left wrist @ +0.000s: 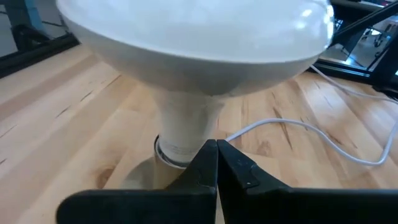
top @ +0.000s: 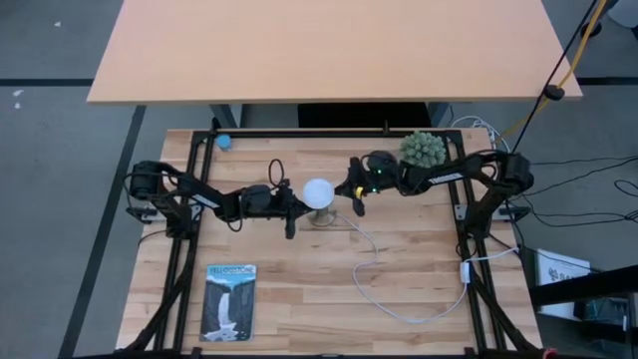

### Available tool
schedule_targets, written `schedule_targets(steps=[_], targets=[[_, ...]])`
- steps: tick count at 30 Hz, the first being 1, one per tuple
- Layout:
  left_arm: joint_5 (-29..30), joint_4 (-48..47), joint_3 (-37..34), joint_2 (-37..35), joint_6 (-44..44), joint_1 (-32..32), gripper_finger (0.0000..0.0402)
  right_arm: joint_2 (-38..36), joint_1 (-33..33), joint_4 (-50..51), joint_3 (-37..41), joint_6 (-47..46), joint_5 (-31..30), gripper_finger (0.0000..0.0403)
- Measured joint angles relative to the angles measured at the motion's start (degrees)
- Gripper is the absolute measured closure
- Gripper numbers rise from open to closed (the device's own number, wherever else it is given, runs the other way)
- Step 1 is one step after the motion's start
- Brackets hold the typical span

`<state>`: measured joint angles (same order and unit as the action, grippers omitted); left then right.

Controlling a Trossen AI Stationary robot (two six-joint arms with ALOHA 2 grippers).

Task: Screw lightbulb
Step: Insert the lightbulb into the lamp

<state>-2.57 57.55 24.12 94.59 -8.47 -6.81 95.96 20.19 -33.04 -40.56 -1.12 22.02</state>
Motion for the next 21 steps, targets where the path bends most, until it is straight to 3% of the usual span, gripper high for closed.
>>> schedule_targets(steps=[14,21], targets=[[-0.11,0.05,0.0,0.0,0.09,-0.99,0.0402,0.6,-1.92,-2.83,0.01,-0.18,-3.1,0.0403],[-1.51,0.16,0.0,0.0,0.14,-1.94,0.0402,0.6,-1.8,-1.66,-0.3,-1.2,-8.28,0.0403]])
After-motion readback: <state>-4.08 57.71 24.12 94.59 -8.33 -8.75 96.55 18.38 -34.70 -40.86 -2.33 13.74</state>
